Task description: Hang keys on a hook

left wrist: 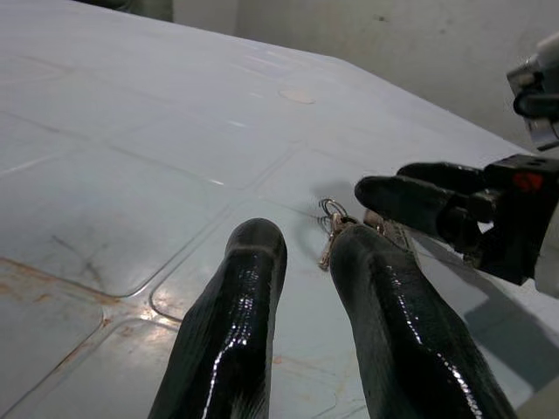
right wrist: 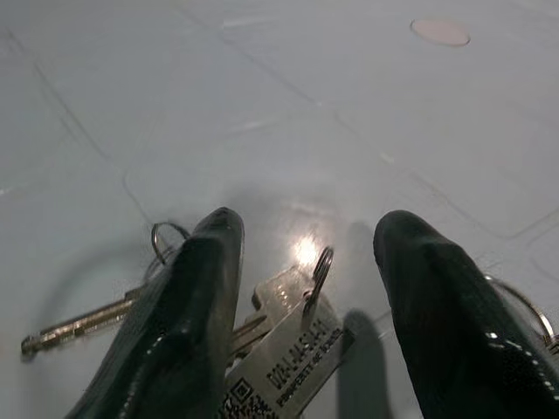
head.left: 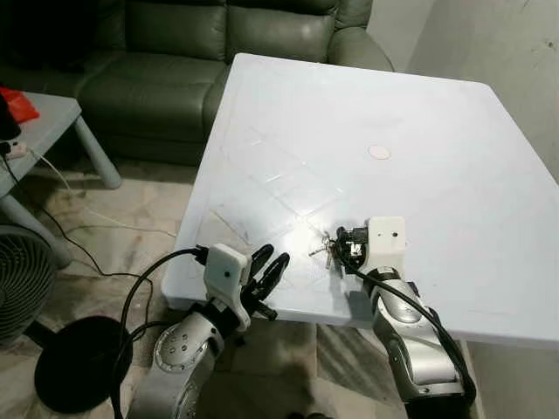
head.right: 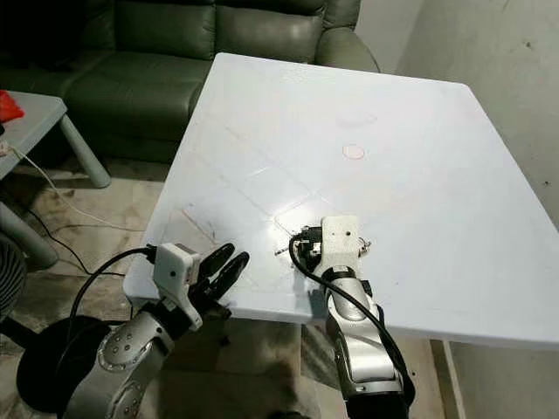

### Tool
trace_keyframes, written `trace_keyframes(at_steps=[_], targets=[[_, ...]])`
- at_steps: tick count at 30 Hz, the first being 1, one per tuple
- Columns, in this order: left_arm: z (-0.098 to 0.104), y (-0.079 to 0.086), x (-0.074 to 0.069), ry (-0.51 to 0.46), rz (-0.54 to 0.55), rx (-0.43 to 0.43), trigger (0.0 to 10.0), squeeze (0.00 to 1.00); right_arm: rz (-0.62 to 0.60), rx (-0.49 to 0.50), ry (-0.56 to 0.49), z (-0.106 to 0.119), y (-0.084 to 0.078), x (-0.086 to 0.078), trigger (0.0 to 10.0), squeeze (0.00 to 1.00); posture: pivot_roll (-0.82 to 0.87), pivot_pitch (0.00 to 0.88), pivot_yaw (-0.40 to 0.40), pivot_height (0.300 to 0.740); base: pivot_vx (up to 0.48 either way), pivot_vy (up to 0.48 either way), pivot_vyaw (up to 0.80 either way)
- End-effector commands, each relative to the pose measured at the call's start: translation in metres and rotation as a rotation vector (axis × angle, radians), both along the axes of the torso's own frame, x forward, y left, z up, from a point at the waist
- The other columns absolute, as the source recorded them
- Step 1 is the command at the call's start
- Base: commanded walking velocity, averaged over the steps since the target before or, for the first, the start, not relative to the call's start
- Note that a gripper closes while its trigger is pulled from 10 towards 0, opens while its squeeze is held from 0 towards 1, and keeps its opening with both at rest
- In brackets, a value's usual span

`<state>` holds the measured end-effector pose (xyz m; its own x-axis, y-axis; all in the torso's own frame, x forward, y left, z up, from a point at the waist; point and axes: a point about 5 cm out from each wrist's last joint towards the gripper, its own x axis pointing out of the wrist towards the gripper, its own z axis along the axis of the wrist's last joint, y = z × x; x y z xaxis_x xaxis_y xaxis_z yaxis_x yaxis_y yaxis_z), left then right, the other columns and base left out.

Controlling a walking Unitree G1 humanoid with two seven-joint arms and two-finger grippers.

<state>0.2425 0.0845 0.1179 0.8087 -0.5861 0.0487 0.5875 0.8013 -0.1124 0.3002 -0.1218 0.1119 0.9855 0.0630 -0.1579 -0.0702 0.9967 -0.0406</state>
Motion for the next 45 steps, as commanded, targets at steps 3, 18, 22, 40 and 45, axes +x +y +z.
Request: trace_keyframes(at_steps=[3, 18, 22, 40, 45], targets=[[0.0, 0.0, -0.004, 0.015, 0.008, -0.007, 10.0, 0.0, 0.01, -0.013, -0.002, 0.002, 0.0, 0.0, 0.0, 0.0, -0.02, 0.172, -0.089, 0.74, 0.0, 0.0, 0.0], [0.0, 0.001, -0.005, 0.024, 0.011, -0.007, 10.0, 0.0, -0.005, -0.021, 0.003, 0.001, -0.003, -0.001, 0.0, 0.0, -0.03, 0.173, -0.089, 0.74, 0.0, 0.0, 0.0], [0.001, 0.001, -0.004, 0.022, 0.011, -0.005, 10.0, 0.0, -0.009, -0.026, 0.0, 0.001, -0.003, -0.001, 0.0, 0.0, -0.03, 0.17, -0.086, 0.74, 0.0, 0.0, 0.0], [0.002, 0.0, -0.004, 0.023, 0.01, -0.008, 10.0, 0.0, -0.02, -0.024, -0.017, 0.003, -0.005, -0.001, 0.0, 0.0, -0.03, 0.172, -0.084, 0.74, 0.0, 0.0, 0.0], [0.012, 0.004, 0.006, 0.001, 0.049, -0.048, 10.0, 0.0, 0.078, 0.072, -0.156, 0.024, 0.001, 0.0, 10.0, 0.0, -0.03, 0.152, -0.082, 0.74, 0.0, 0.0, 0.0]])
